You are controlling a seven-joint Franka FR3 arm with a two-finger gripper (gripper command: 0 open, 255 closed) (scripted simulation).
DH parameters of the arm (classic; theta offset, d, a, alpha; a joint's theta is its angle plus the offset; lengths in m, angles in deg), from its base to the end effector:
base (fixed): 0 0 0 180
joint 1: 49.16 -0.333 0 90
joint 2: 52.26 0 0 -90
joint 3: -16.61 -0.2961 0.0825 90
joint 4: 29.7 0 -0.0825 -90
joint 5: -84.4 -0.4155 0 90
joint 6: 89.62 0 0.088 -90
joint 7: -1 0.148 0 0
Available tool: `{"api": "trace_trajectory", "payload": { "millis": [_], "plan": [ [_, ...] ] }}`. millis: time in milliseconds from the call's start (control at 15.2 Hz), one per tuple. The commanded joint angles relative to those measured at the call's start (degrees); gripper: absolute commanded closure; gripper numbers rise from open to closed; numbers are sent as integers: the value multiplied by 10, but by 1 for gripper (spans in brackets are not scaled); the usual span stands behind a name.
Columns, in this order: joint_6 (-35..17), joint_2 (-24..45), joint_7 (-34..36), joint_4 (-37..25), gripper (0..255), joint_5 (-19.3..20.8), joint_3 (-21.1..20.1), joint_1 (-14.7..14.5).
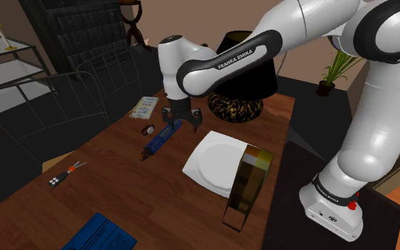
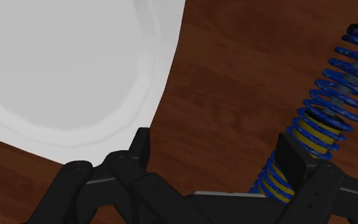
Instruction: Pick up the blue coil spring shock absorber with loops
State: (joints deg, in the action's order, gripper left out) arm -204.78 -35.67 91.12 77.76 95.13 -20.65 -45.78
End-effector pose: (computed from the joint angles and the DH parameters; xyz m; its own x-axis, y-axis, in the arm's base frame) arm 0.5300 0.3250 0.3030 0.6165 -0.7873 -0.0121 -0.7835 -0.6149 0.0894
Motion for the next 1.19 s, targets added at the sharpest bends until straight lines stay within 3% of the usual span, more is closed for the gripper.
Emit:
{"api": "trace_trajectory", "payload": {
  "millis": [0, 462, 1056, 1122],
  "plan": [
    [11, 57, 49, -59, 0, 30, 15, -24],
    [54, 220, 154, -264, 0, 82, 74, -101],
    [11, 245, 161, -244, 0, 94, 83, -104],
    [10, 244, 161, -243, 255, 94, 83, -104]
  ]
}}
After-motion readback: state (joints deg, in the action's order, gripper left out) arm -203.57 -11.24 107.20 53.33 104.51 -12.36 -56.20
